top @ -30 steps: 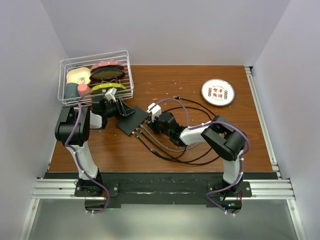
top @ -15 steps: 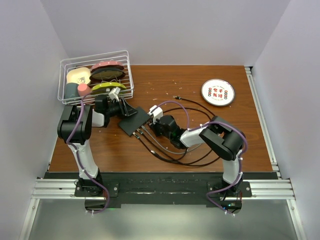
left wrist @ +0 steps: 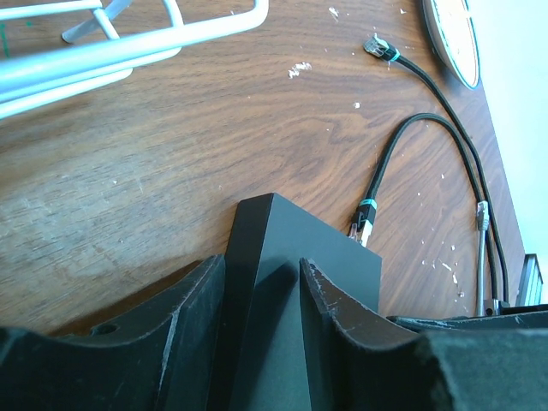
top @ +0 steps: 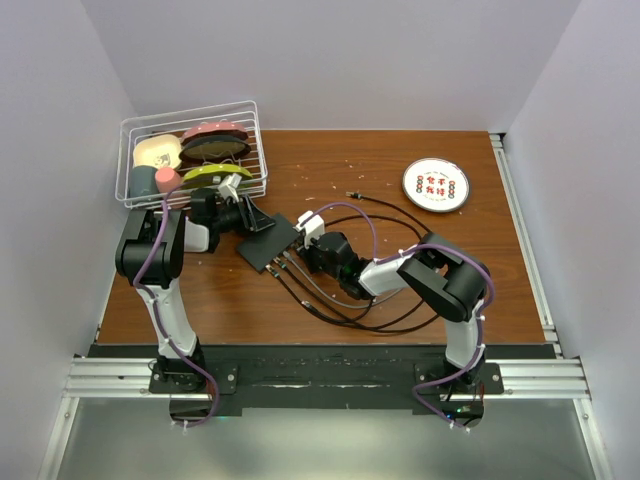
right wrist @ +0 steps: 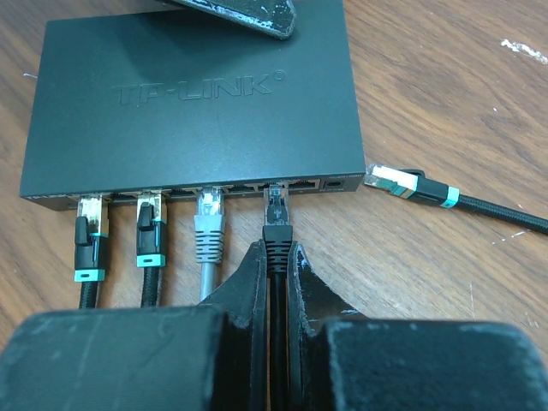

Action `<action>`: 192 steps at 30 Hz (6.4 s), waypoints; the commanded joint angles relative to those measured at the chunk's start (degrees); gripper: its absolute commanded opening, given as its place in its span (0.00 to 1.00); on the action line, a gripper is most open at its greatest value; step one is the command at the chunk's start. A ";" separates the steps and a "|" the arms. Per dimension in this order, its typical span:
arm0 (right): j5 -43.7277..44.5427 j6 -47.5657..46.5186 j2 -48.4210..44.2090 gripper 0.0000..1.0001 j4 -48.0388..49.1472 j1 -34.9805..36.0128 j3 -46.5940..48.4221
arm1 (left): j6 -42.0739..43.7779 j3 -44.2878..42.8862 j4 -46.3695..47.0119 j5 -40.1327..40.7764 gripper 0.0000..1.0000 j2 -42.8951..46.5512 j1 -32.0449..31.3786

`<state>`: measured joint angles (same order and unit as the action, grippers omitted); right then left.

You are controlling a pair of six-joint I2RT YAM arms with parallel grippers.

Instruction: Insert the plug into the switch port

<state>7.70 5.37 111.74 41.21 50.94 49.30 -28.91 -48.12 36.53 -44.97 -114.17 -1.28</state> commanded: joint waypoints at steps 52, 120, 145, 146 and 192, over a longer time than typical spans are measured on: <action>8.03 3.16 4.54 0.00 5.63 1.71 3.26 | -0.19 -2.94 0.38 -6.18 0.43 -2.81 -1.01; 17.43 3.25 9.72 0.00 0.45 1.01 16.09 | 13.09 -1.98 -33.11 -4.69 0.00 -2.20 -17.62; 18.75 7.11 4.01 0.02 -7.02 1.01 10.38 | 14.14 -7.52 -39.35 6.82 0.49 5.97 -13.14; 18.84 7.11 3.66 0.03 -7.11 1.01 10.21 | 14.05 -7.60 -39.35 7.17 0.51 6.50 -12.96; 13.30 9.75 -43.80 0.98 -25.30 1.45 -3.42 | 6.14 9.27 -29.68 40.31 0.95 66.62 -8.65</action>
<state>21.37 14.76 70.72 16.73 52.38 47.97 -21.61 -39.40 3.64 -5.76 -48.18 -10.17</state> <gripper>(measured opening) 0.976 0.951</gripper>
